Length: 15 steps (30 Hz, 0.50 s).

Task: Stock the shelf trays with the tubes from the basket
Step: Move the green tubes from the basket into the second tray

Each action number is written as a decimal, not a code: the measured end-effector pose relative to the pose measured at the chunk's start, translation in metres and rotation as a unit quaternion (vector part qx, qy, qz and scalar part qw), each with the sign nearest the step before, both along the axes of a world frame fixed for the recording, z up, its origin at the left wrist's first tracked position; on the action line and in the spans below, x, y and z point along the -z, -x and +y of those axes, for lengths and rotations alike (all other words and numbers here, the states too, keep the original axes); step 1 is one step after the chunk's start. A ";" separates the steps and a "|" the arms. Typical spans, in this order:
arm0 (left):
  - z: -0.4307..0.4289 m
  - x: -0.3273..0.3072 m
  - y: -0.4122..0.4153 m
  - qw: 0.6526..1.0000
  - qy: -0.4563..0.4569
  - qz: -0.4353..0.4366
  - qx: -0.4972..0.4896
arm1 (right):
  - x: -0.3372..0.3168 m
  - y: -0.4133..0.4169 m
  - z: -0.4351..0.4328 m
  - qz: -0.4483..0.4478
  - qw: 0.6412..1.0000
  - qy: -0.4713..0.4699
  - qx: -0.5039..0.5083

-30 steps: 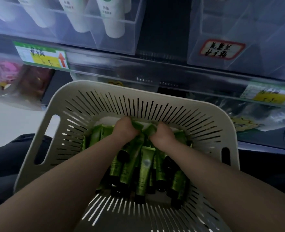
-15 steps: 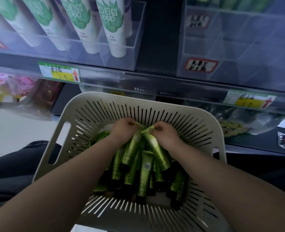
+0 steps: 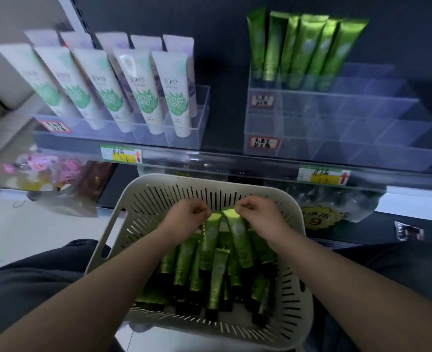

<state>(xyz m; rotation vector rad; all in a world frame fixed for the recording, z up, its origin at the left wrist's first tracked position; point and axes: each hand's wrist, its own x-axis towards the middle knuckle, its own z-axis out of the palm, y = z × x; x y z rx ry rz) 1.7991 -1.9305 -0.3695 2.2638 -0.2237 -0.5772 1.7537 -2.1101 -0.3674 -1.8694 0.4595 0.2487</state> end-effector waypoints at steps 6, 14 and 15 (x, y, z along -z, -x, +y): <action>-0.007 -0.044 0.009 0.998 0.041 -0.037 0.008 | -0.042 0.013 -0.015 -0.047 0.999 0.017 0.021; -0.034 -0.107 0.018 0.988 0.016 -0.145 0.053 | -0.101 0.025 -0.034 -0.119 0.992 0.019 0.026; -0.038 -0.116 0.019 0.986 0.014 -0.157 0.060 | -0.107 0.026 -0.037 -0.124 0.992 0.015 0.028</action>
